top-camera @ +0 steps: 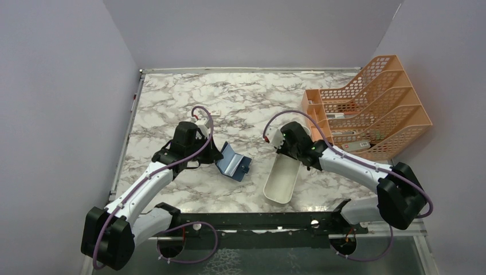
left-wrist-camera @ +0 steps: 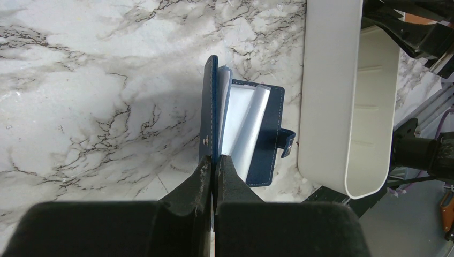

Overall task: Put the credit cards into the card holder
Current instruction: Pick up the credit card from the storage box.

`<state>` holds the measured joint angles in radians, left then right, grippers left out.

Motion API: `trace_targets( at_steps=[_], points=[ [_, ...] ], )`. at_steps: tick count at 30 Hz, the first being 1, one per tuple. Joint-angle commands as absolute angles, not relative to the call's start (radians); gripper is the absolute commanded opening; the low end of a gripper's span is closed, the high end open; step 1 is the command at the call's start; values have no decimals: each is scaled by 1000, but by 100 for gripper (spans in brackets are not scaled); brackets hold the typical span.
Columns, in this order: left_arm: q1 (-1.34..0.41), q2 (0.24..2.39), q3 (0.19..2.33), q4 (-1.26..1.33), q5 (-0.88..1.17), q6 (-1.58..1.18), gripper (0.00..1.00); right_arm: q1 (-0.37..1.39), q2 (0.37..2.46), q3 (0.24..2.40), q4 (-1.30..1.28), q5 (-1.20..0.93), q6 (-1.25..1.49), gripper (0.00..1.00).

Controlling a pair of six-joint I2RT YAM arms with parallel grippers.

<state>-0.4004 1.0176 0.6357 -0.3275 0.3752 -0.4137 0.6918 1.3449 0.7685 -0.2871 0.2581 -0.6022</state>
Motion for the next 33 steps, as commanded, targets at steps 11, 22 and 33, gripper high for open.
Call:
trace_targets(
  at_steps=[11,22,33],
  points=[
    [-393,989,646,-283,360,-447,0,690,1246,901,-479,92,-477,3],
    [-392,928,527,-91,394,-664,0,690,1165,953,-557,-17,-410,1],
    [-392,880,405,179,407,-895,0,690,1084,1076,-360,-169,132,1]
  ],
)
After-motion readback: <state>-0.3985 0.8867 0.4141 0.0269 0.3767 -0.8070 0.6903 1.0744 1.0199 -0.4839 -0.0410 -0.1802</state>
